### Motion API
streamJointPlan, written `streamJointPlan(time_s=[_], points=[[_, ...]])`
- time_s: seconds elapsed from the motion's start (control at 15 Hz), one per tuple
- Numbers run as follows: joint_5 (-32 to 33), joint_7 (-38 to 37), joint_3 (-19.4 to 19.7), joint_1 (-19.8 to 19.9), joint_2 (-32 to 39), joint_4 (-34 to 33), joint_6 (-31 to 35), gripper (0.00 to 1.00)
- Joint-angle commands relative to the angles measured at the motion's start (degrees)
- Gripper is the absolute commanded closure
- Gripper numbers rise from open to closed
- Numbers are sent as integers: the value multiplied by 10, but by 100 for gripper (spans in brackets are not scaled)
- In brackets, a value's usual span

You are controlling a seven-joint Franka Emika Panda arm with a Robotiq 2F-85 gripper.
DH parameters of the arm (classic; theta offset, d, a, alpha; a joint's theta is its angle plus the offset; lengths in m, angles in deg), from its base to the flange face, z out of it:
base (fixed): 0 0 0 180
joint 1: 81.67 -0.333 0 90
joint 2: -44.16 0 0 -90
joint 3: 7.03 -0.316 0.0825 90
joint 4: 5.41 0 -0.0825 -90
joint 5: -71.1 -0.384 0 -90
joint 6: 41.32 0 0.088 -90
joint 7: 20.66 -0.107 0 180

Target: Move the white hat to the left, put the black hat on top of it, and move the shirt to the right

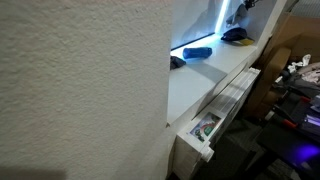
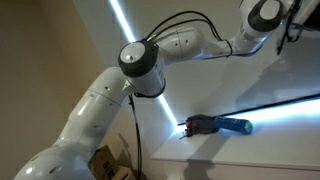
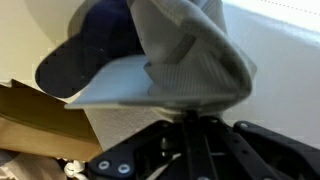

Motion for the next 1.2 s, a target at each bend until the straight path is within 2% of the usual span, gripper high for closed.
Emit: streamJointPlan(time_s=[0.0, 0.13, 0.27, 0.6, 1.0, 1.13], points=[[-13, 51, -21, 9, -46, 20, -3, 99], [-22, 75, -34, 9, -53, 12, 0, 99], [-29, 114, -70, 3, -55, -26, -56, 99], [-33, 171, -137, -38, -67, -70, -154, 99], [-29, 251, -198, -82, -82, -106, -284, 99], [-24, 258, -214, -110, -77, -101, -317, 99]])
